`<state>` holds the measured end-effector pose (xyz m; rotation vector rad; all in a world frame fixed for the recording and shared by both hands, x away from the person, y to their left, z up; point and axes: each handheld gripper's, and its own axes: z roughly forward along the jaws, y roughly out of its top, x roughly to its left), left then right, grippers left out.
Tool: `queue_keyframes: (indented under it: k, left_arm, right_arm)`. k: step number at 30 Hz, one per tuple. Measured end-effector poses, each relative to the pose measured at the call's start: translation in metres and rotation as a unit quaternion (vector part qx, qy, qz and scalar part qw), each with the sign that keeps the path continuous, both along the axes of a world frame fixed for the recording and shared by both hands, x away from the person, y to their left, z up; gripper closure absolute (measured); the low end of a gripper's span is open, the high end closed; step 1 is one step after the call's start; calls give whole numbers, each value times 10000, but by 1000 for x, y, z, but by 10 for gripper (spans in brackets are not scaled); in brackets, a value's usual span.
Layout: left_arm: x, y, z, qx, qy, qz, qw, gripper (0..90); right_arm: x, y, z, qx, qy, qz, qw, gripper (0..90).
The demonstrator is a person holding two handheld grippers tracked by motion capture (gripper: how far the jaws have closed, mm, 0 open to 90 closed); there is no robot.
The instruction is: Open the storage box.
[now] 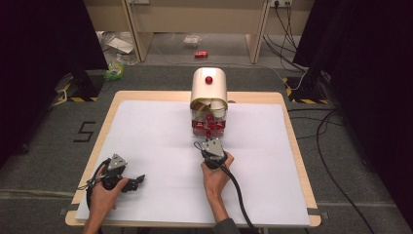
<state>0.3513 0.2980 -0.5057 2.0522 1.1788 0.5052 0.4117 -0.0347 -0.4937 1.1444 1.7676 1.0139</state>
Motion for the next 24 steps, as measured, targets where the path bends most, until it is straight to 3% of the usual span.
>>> queue_keyframes:
  k: [4,8,11,14,19,22,24]
  left_arm:
    - [0,0,0,6,1,4,10000,41]
    - [0,0,0,1,1,0,10000,41]
    - [0,0,0,0,2,0,10000,41]
    - [0,0,0,-1,2,0,10000,41]
    - [0,0,0,11,-3,2,10000,41]
    - [0,0,0,10,-1,3,10000,41]
    - [0,0,0,13,-6,1,10000,41]
  right_arm:
    - [5,-4,1,257,27,-55,9997,740]
    - [8,-2,1,284,75,-81,9995,702]
    - [10,0,1,439,93,-126,9989,708]
    - [13,3,1,670,135,-308,9972,695]
    - [12,14,0,778,-35,-588,9952,717]
    - [12,16,1,914,55,-719,9932,724]
    - [13,17,0,844,60,-795,9932,714]
